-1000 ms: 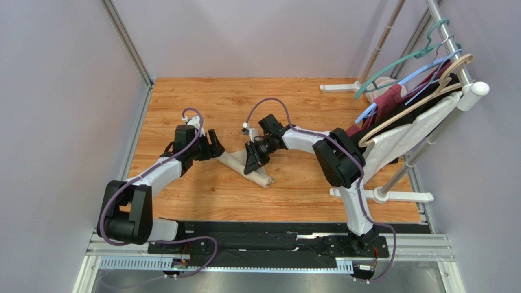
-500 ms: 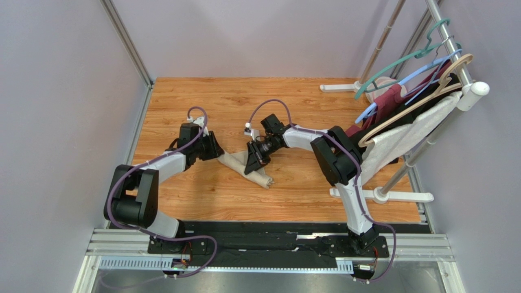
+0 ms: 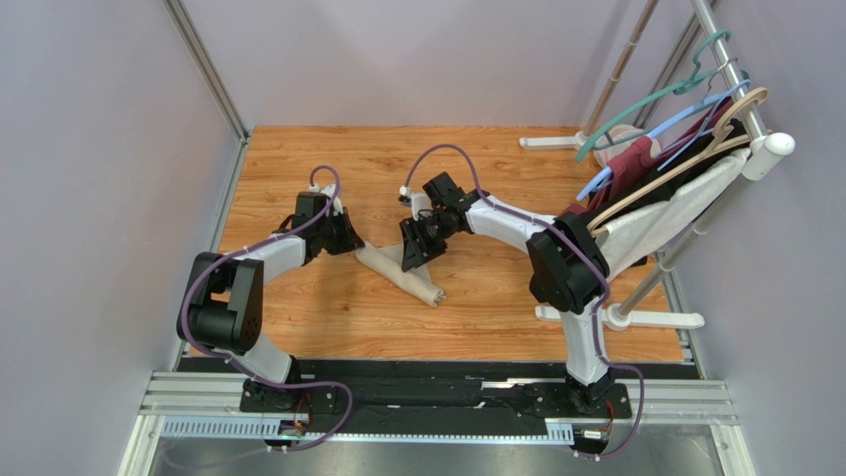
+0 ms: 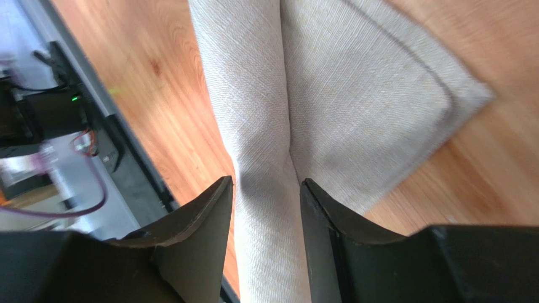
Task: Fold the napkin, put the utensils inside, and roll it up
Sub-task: Roll the napkin with the utensil
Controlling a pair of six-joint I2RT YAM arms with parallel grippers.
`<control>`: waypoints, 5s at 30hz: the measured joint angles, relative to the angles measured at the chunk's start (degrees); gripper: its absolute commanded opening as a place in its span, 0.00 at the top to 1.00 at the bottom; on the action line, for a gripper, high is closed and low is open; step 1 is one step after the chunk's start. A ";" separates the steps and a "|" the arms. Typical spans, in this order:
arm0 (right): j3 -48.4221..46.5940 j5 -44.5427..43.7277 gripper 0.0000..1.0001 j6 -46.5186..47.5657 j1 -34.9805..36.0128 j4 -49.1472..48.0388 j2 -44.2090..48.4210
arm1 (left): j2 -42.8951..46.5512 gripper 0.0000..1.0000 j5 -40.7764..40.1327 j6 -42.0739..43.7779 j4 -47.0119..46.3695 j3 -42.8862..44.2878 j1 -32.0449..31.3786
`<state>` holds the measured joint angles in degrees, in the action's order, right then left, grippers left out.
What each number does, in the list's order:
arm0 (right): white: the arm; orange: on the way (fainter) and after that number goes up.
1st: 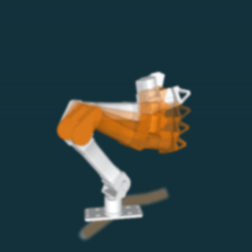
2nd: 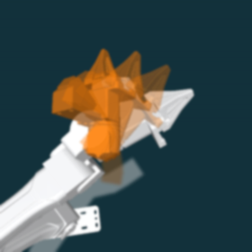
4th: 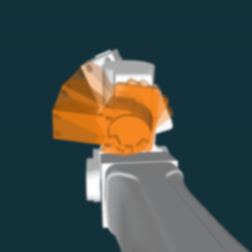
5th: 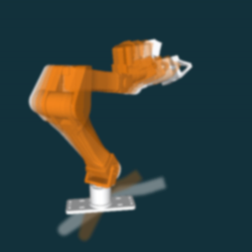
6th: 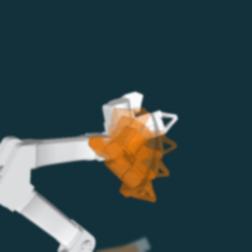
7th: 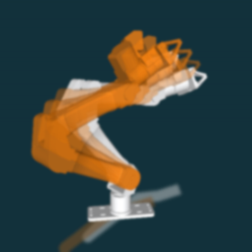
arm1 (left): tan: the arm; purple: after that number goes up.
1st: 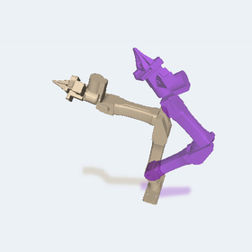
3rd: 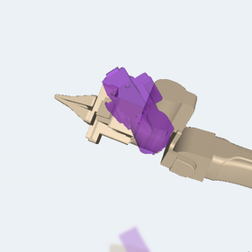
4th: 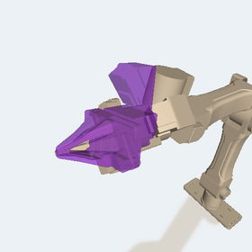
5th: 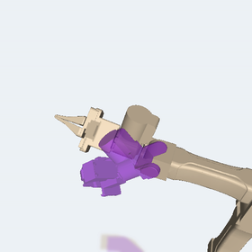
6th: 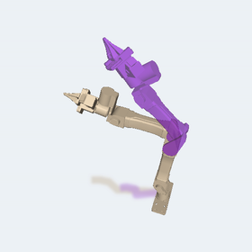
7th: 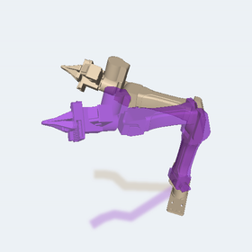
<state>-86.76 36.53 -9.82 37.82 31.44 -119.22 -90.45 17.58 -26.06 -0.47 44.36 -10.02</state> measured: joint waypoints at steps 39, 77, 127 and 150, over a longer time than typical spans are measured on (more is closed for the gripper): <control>2.10 -53.35 0.51 18.82 21.62 -8.81 0.24 | -3.23 1.00 0.87 0.33 4.81 4.61 0.02; -5.16 -4.22 0.95 5.20 4.24 2.40 -4.76 | 10.82 0.23 -1.31 -0.17 -3.74 -6.62 0.04; -0.28 -39.67 0.38 11.21 19.15 0.00 3.72 | -7.32 1.00 6.10 -0.39 5.11 7.69 -0.74; 4.61 -48.06 0.82 16.55 19.67 -8.74 1.79 | -7.91 0.34 6.51 -0.02 6.08 8.66 -0.76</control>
<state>-82.15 -11.53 6.72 57.49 22.70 -117.43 -98.37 24.10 -26.09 5.61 53.01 -10.79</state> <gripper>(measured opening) 0.238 0.398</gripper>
